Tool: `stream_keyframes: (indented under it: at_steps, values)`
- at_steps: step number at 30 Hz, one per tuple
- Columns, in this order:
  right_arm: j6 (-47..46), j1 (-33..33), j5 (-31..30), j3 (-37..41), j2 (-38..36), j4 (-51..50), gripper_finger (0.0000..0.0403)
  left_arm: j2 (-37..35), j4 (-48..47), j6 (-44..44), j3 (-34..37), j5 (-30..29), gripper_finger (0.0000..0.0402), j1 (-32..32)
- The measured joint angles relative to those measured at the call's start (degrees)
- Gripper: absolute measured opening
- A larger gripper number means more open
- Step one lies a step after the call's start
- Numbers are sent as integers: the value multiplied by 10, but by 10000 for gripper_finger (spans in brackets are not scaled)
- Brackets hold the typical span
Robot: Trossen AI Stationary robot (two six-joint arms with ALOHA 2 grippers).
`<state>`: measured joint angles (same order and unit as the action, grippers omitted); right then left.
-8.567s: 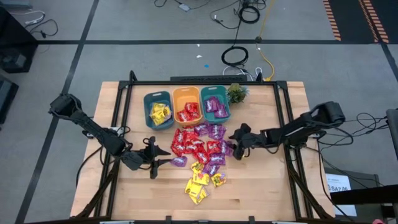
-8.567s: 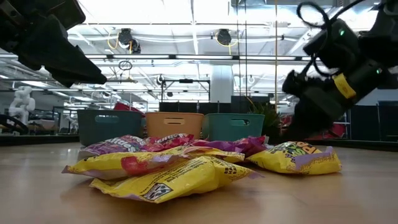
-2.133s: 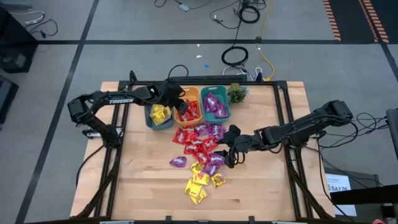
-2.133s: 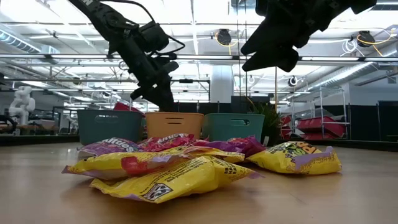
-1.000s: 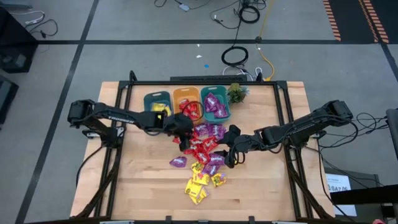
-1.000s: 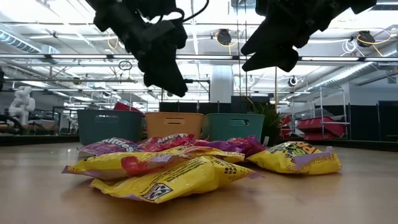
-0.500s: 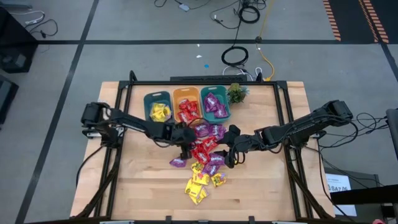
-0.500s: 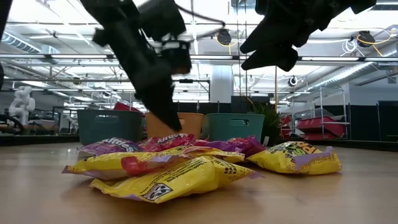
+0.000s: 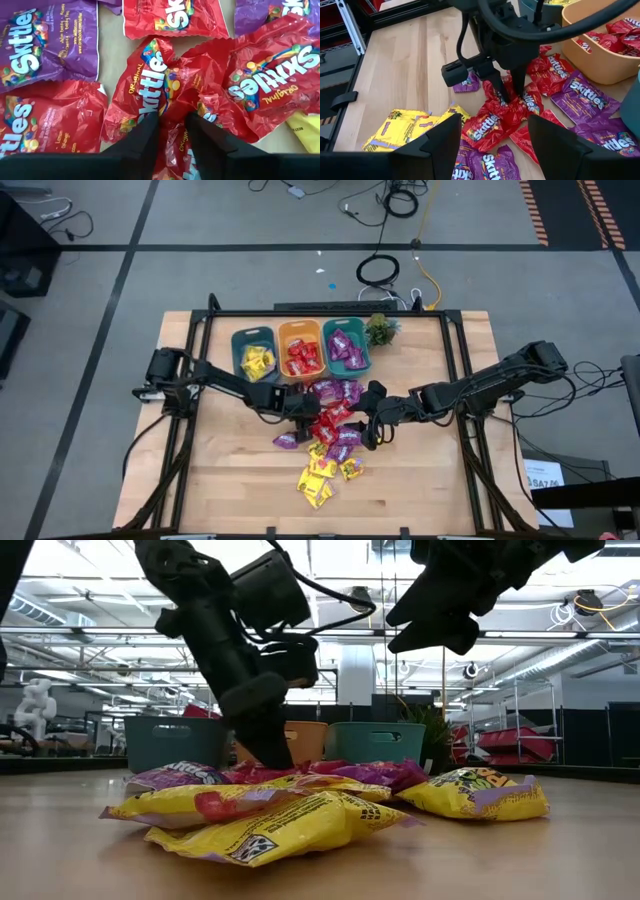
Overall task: Sort candy
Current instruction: Put the red candy into the yellow bin
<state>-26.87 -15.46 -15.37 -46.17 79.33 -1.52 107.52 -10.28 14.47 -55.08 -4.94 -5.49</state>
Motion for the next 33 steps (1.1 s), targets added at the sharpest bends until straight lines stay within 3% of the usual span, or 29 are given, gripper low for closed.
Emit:
stream_keyframes:
  at_steps: [6,19,26,33]
  values:
    - [0,0,0,0,0,0,222,-41,-25,2,5,-11,13,-11]
    - [0,0,0,0,0,1,222,-154,-29,3,4,-8,3,-19]
    - [0,0,-4,0,1,2,222,-161,-28,4,4,-8,1,-29]
    - [3,2,-56,0,58,60,222,-161,12,2,4,-8,1,-43]
